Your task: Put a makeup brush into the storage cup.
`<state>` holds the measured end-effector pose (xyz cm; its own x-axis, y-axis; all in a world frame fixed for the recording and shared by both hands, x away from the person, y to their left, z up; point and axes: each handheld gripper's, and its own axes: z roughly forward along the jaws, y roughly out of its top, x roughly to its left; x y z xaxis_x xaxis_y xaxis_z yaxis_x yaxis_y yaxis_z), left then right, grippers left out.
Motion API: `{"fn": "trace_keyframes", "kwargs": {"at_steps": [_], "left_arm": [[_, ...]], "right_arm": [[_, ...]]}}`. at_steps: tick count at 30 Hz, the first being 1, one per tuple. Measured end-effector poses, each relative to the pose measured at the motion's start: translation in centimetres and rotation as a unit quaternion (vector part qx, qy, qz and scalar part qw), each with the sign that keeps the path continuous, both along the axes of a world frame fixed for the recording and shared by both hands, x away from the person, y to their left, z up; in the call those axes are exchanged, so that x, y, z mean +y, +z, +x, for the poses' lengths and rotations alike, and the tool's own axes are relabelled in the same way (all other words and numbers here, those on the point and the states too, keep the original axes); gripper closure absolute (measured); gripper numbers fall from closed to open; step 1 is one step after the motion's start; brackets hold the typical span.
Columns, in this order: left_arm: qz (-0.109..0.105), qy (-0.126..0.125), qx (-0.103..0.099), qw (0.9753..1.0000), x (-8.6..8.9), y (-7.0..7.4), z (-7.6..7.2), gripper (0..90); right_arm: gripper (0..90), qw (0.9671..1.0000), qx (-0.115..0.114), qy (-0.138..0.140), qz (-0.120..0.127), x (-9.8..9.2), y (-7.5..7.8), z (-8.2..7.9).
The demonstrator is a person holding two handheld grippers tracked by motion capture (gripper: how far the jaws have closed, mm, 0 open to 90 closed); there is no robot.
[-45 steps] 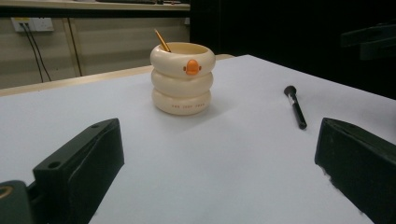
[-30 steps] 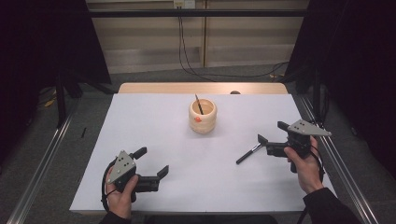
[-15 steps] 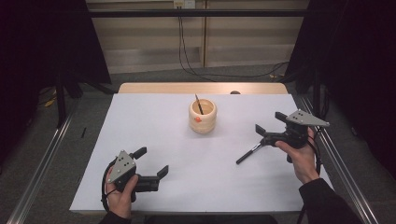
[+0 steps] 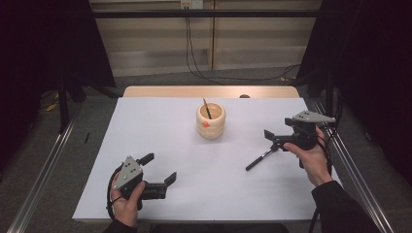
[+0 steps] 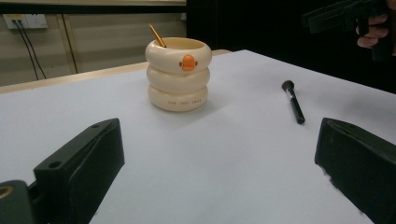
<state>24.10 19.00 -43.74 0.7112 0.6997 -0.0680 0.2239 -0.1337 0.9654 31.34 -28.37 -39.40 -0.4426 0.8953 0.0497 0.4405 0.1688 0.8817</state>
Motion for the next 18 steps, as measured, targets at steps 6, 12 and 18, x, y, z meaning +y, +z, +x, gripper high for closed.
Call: {"fn": "trace_keyframes", "kwargs": {"at_steps": [6, 12, 18], "left_arm": [[-0.002, -0.002, 0.004, 1.0, 0.0, 0.0, 0.0, 1.3], [-0.003, -0.002, 0.005, 1.0, 0.0, -0.1, 0.1, 1.3], [-0.005, -0.005, 0.005, 1.0, 0.0, -0.1, 0.1, 1.2]], "right_arm": [[9.4, 0.9985, 0.05, -0.02, -0.007, 0.0, -0.3, 0.9], [9.8, 0.9946, 0.098, -0.032, -0.007, 0.2, -0.3, 1.5], [12.6, 0.9873, 0.154, -0.039, -0.009, 0.2, -0.5, 2.0]]}}
